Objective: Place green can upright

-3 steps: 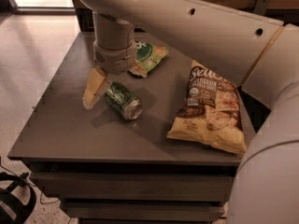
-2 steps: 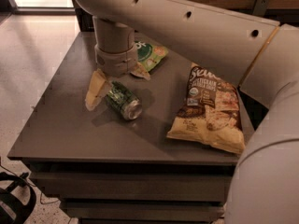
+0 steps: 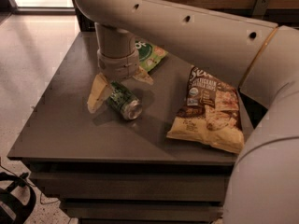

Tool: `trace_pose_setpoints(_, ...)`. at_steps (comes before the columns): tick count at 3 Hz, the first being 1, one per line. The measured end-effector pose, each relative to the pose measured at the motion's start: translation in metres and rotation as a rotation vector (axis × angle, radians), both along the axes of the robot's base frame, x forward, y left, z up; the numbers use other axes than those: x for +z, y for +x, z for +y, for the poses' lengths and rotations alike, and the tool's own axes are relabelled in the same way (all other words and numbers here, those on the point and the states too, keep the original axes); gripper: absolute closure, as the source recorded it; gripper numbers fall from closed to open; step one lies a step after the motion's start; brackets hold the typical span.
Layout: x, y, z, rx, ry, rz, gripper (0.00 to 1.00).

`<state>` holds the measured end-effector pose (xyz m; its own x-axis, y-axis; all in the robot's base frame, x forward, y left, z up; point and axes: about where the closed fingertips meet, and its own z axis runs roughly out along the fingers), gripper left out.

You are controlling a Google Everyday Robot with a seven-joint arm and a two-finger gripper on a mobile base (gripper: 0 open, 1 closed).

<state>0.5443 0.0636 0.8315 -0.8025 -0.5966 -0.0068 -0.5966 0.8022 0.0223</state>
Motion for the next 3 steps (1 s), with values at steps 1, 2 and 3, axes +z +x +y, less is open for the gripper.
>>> trace_pose_setpoints(1, 0.0001, 0.0015, 0.0019, 0.000, 0.008, -0.008, 0.16)
trace_pose_setpoints(2, 0.0000, 0.0027, 0.0035, 0.000, 0.014, -0.015, 0.39)
trace_pose_setpoints(3, -0.0001, 0.0039, 0.0051, 0.001, 0.021, -0.021, 0.64)
